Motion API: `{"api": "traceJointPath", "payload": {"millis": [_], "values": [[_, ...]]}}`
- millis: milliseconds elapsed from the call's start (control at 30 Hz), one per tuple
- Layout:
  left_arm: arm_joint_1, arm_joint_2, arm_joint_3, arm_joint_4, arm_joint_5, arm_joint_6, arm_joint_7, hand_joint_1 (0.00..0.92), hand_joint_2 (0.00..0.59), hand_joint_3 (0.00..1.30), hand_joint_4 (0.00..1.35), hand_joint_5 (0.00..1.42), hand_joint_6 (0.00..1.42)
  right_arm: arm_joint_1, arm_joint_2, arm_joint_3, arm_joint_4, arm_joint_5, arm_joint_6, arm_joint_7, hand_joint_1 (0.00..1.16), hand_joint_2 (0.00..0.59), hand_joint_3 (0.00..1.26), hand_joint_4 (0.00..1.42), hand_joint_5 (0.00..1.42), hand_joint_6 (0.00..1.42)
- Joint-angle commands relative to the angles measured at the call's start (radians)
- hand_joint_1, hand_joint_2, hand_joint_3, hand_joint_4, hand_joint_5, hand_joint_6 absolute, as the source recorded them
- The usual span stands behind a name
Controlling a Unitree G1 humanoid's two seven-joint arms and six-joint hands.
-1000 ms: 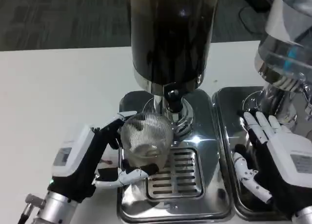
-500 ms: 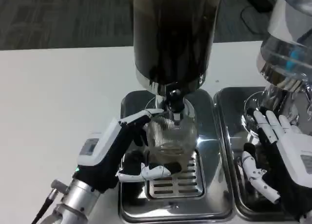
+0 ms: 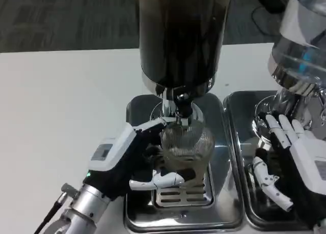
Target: Grasp the cup under the faucet to collect the drink, then remove the cup.
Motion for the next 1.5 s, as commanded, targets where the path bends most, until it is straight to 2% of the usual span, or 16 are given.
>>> {"api": "traceJointPath", "payload": {"millis": [33, 233, 433, 500, 567, 767, 967, 1100, 1133, 1200, 1267, 1367, 1500], "values": [[0.005, 0.011, -0.011, -0.025, 0.007, 0.036, -0.010, 0.312, 0.089, 0.27, 0.27, 0.43, 0.34, -0.008, -0.003, 0.003, 0.007, 0.008, 0.000, 0.008, 0.04, 0.526, 0.04, 0.00, 0.00, 0.05], [0.029, 0.030, -0.011, -0.077, 0.020, 0.067, 0.001, 0.271, 0.088, 0.17, 0.16, 0.36, 0.27, -0.013, -0.014, 0.003, 0.015, 0.021, -0.014, 0.011, 0.04, 0.526, 0.04, 0.00, 0.00, 0.05], [0.062, 0.042, -0.004, -0.141, 0.021, 0.090, 0.016, 0.210, 0.075, 0.13, 0.13, 0.35, 0.26, -0.031, -0.035, -0.002, 0.027, 0.029, -0.021, 0.018, 0.04, 0.523, 0.04, 0.00, 0.00, 0.05], [0.084, 0.051, 0.005, -0.171, 0.015, 0.097, 0.020, 0.146, 0.066, 0.13, 0.12, 0.35, 0.26, -0.033, -0.046, -0.006, 0.026, 0.034, -0.025, 0.023, 0.04, 0.523, 0.04, 0.00, 0.00, 0.05], [0.120, 0.065, 0.027, -0.208, 0.005, 0.103, 0.027, 0.078, 0.047, 0.13, 0.12, 0.35, 0.26, -0.034, -0.053, -0.012, 0.029, 0.048, -0.028, 0.028, 0.04, 0.523, 0.04, 0.00, 0.00, 0.05], [0.210, 0.080, 0.076, -0.295, -0.012, 0.128, 0.034, 0.006, 0.032, 0.15, 0.14, 0.36, 0.26, -0.051, -0.077, -0.024, 0.046, 0.077, -0.051, 0.037, 0.03, 0.514, 0.04, 0.00, 0.00, 0.05], [0.312, 0.099, 0.133, -0.377, -0.033, 0.158, 0.036, 0.000, 0.036, 0.17, 0.16, 0.36, 0.26, -0.050, -0.099, -0.038, 0.060, 0.111, -0.076, 0.036, 0.03, 0.512, 0.04, 0.00, 0.00, 0.05], [0.371, 0.099, 0.180, -0.431, -0.049, 0.188, 0.040, 0.000, 0.071, 0.17, 0.17, 0.37, 0.25, -0.041, -0.133, -0.044, 0.059, 0.098, -0.105, 0.023, 0.03, 0.511, 0.04, 0.00, 0.00, 0.05], [0.391, 0.105, 0.193, -0.452, -0.038, 0.210, 0.040, 0.000, 0.086, 0.17, 0.14, 0.32, 0.18, -0.040, -0.146, -0.045, 0.059, 0.087, -0.112, 0.022, 0.03, 0.511, 0.04, 0.00, 0.00, 0.03], [0.426, 0.127, 0.213, -0.490, -0.008, 0.264, 0.034, 0.000, 0.097, 0.05, 0.01, 0.15, 0.03, -0.023, -0.175, -0.045, 0.053, 0.037, -0.135, -0.017, 0.03, 0.510, 0.04, 0.00, 0.00, 0.00], [0.452, 0.136, 0.227, -0.516, -0.003, 0.327, 0.017, 0.000, 0.114, 0.00, 0.00, 0.01, 0.00, -0.004, -0.208, -0.042, 0.060, -0.009, -0.157, -0.041, 0.03, 0.514, 0.04, 0.00, 0.00, 0.00], [0.477, 0.138, 0.238, -0.547, -0.004, 0.407, -0.007, 0.000, 0.130, 0.00, 0.00, 0.00, 0.00, 0.006, -0.221, -0.053, 0.072, -0.007, -0.168, -0.038, 0.04, 0.556, 0.00, 0.00, 0.00, 0.00], [0.502, 0.135, 0.250, -0.595, -0.041, 0.416, -0.037, 0.000, 0.138, 0.00, 0.00, 0.00, 0.00, 0.010, -0.226, -0.063, 0.073, -0.013, -0.174, -0.046, 0.05, 0.562, 0.00, 0.00, 0.00, 0.00]]}}
